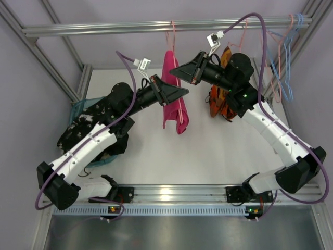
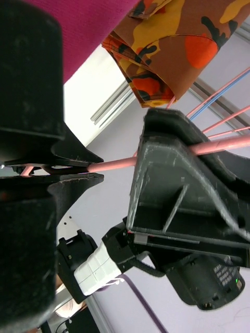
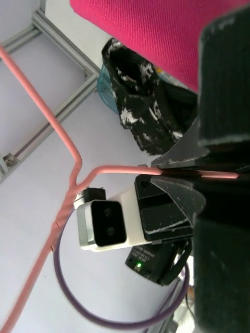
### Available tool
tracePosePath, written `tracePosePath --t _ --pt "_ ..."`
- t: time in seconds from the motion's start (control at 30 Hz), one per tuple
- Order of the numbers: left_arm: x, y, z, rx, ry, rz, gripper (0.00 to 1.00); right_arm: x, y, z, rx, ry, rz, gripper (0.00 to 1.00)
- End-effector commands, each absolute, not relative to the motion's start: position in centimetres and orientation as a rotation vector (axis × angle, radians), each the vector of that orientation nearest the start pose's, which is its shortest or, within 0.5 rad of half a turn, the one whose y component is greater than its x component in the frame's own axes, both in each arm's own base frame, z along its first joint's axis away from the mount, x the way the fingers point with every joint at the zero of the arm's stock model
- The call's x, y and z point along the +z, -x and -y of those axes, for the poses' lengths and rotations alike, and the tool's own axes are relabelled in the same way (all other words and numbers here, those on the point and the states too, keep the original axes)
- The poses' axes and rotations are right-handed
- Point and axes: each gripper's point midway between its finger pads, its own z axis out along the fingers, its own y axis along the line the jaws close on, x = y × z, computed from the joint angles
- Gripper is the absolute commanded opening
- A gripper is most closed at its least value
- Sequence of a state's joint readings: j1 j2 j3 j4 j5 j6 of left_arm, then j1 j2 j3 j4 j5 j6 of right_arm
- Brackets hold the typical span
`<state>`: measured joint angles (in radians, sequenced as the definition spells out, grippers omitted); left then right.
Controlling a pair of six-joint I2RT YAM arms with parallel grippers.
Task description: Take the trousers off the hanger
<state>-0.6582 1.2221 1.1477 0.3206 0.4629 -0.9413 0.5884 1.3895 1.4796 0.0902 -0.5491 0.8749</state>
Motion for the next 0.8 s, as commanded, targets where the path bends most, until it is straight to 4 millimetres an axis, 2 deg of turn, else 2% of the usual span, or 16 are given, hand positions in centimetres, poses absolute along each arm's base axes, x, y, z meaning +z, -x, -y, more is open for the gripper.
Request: tracePosePath --t 0.0,0.03,0.23,0.33,0.4,0.47,0.5,0.53,0.6,0.67,0.7,0.77 --pt "51.6 -21.5 30.2 -1.610 -0.346 -1.175 0.00 49.1 -26.2 -33.8 1.616 0.347 -1.498 0.03" --pt "51.7 -21.3 30.1 -1.603 -0.355 -1.166 0.00 49.3 -26.2 -33.7 1.615 0.341 -1.497 0.00" --pt "51.0 -21.0 30.1 -1.571 -0.405 -1.160 0.00 49.9 -26.0 -33.3 1.664 0.295 -1.515 0.00" --pt "50.8 -21.1 30.2 -1.577 -0.400 -1.169 0.00 49.9 -25.6 -33.4 1.697 0.279 -1.522 0.06" --pt "50.7 -21.3 30.3 -1.583 -0.387 -1.177 0.00 49.9 -25.6 -33.5 1.712 0.267 -1.526 0.15" --pt "50.7 -21.4 30.3 -1.586 -0.381 -1.180 0.00 49.7 -25.8 -33.5 1.714 0.255 -1.535 0.34" --pt "50.6 -21.6 30.4 -1.586 -0.376 -1.186 0.00 49.6 -25.8 -33.6 1.715 0.253 -1.539 0.39" --pt "50.6 -21.6 30.4 -1.587 -0.375 -1.186 0.00 49.3 -25.9 -33.6 1.711 0.251 -1.545 0.40" --pt "50.7 -21.7 30.6 -1.595 -0.370 -1.190 0.00 49.3 -25.9 -33.6 1.710 0.254 -1.545 0.31" --pt "50.8 -21.7 30.6 -1.598 -0.369 -1.189 0.00 49.3 -25.9 -33.7 1.710 0.265 -1.534 0.14" --pt "50.7 -21.8 30.7 -1.596 -0.369 -1.192 0.00 49.3 -25.9 -33.7 1.708 0.273 -1.529 0.00" --pt "50.6 -21.9 30.6 -1.581 -0.376 -1.189 0.00 49.6 -25.7 -33.7 1.712 0.282 -1.522 0.00"
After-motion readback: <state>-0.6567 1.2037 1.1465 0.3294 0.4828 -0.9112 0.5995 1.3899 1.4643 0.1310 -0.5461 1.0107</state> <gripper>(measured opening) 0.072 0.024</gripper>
